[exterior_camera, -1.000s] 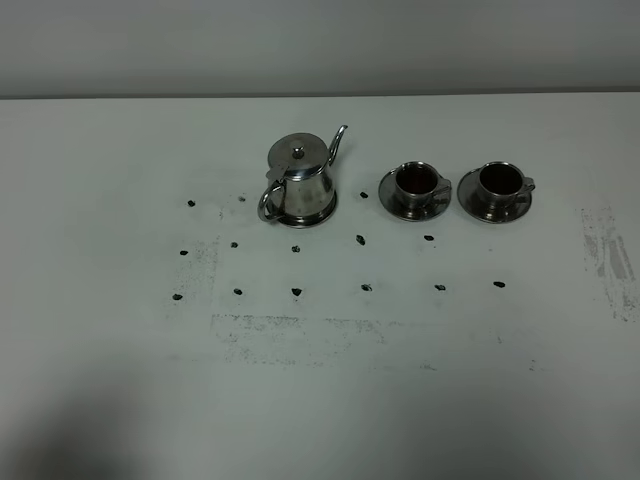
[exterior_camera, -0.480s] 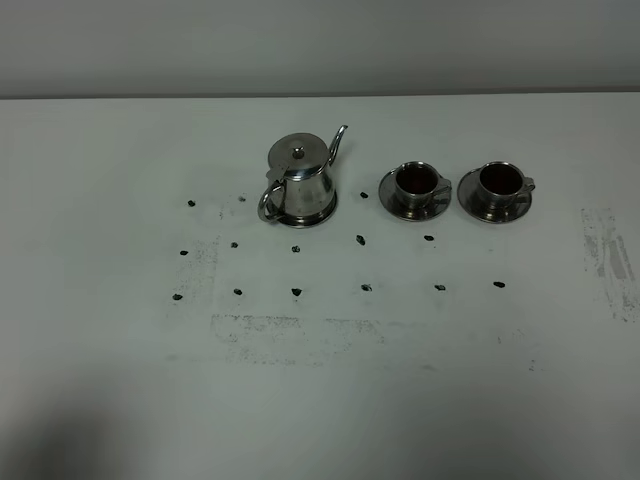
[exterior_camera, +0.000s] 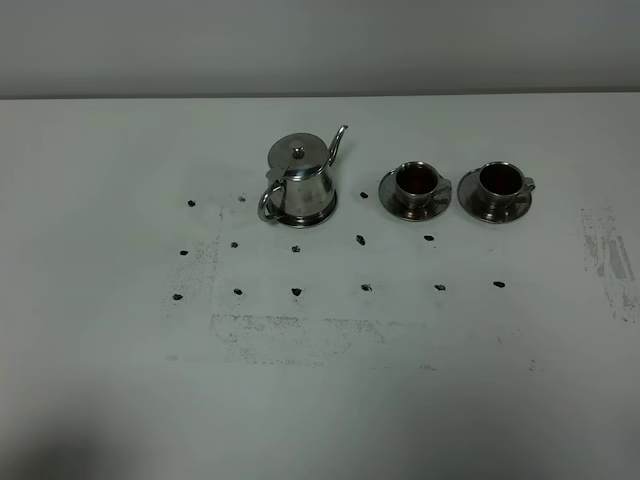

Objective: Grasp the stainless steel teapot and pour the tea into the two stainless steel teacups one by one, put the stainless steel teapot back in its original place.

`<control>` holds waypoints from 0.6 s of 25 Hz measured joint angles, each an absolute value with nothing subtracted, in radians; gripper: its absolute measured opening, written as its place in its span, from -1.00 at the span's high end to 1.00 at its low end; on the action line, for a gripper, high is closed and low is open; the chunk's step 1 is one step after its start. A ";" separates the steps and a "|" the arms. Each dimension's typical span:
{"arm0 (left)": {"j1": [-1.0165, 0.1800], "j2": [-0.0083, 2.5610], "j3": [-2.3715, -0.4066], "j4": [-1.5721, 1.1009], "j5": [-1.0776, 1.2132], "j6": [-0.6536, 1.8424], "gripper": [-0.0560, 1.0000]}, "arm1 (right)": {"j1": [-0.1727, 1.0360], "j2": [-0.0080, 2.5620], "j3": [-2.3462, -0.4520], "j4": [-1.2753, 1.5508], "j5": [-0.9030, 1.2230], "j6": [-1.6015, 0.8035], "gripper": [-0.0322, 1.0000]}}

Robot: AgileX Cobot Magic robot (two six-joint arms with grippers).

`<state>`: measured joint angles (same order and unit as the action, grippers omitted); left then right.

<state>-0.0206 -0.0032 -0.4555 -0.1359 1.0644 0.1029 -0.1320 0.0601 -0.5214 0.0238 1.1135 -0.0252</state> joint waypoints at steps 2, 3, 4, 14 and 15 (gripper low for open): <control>-0.021 -0.003 -0.456 -0.134 1.064 0.103 -0.20 | -0.132 0.060 -0.521 0.024 1.113 -0.025 -0.01; -0.021 -0.003 -0.456 -0.133 1.064 0.103 -0.20 | -0.132 0.060 -0.521 0.024 1.113 -0.025 -0.01; -0.021 -0.003 -0.456 -0.133 1.064 0.103 -0.20 | -0.132 0.060 -0.521 0.024 1.113 -0.025 -0.01; -0.021 -0.003 -0.456 -0.133 1.064 0.103 -0.20 | -0.132 0.060 -0.521 0.024 1.113 -0.025 -0.01; -0.021 -0.003 -0.456 -0.133 1.064 0.103 -0.20 | -0.132 0.060 -0.521 0.024 1.113 -0.025 -0.01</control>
<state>-0.0206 -0.0032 -0.4555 -0.1329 1.0644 0.1025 -0.1320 0.0601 -0.5214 0.0238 1.1135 -0.0252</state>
